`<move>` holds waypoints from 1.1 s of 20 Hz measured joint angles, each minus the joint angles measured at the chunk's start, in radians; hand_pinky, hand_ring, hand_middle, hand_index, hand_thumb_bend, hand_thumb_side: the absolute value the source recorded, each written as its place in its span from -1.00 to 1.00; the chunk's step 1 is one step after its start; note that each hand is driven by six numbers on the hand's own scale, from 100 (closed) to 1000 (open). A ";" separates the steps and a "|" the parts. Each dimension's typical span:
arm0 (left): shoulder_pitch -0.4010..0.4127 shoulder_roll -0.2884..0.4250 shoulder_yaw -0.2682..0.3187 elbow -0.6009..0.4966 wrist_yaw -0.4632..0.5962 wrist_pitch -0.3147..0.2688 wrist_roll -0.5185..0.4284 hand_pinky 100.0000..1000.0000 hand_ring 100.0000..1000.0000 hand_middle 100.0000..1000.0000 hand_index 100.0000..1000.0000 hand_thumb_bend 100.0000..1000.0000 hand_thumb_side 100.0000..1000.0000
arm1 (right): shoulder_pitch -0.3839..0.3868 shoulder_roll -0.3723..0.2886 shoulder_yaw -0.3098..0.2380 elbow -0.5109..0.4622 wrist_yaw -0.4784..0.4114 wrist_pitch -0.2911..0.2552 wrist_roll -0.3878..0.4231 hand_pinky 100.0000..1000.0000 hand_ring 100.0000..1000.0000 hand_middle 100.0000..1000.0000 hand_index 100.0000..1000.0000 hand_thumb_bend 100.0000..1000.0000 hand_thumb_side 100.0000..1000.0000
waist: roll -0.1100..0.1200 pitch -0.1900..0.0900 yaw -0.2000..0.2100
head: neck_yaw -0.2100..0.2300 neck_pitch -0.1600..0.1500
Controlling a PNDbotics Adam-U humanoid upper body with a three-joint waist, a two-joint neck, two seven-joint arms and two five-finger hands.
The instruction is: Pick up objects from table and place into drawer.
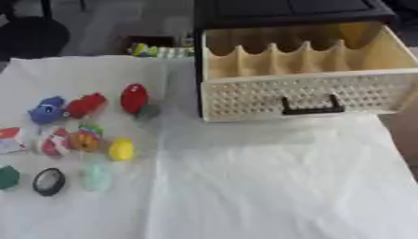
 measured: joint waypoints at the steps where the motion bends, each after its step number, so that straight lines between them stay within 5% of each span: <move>1: -0.006 0.021 0.000 0.000 -0.020 0.019 -0.011 -0.50 0.05 0.18 0.53 -1.00 0.35 | 0.004 0.008 0.000 0.000 -0.001 -0.004 -0.033 -0.49 -0.38 -0.44 0.58 -0.07 0.96 | 0.001 -0.001 0.000 | 0.001 0.003; 11: -0.051 0.195 -0.035 -0.001 -0.217 0.161 -0.245 -0.56 -0.09 -0.01 0.47 -0.86 0.24 | 0.033 0.084 -0.001 0.000 0.022 -0.030 -0.235 -0.44 -0.35 -0.40 0.55 -0.12 1.00 | 0.012 -0.004 0.002 | 0.009 0.048; 17: -0.091 0.299 -0.070 -0.002 -0.323 0.160 -0.461 -0.44 0.05 0.17 0.70 -0.87 0.16 | 0.042 0.099 -0.012 0.000 0.022 -0.044 -0.282 -0.43 -0.35 -0.40 0.54 -0.14 1.00 | 0.017 -0.004 0.000 | 0.012 0.048; 22: -0.128 0.373 -0.094 -0.004 -0.364 0.141 -0.598 -0.29 0.14 0.26 0.72 -0.69 0.31 | 0.042 0.106 -0.012 0.000 0.021 -0.057 -0.296 -0.42 -0.35 -0.40 0.53 -0.16 1.00 | 0.019 -0.004 0.000 | 0.017 0.047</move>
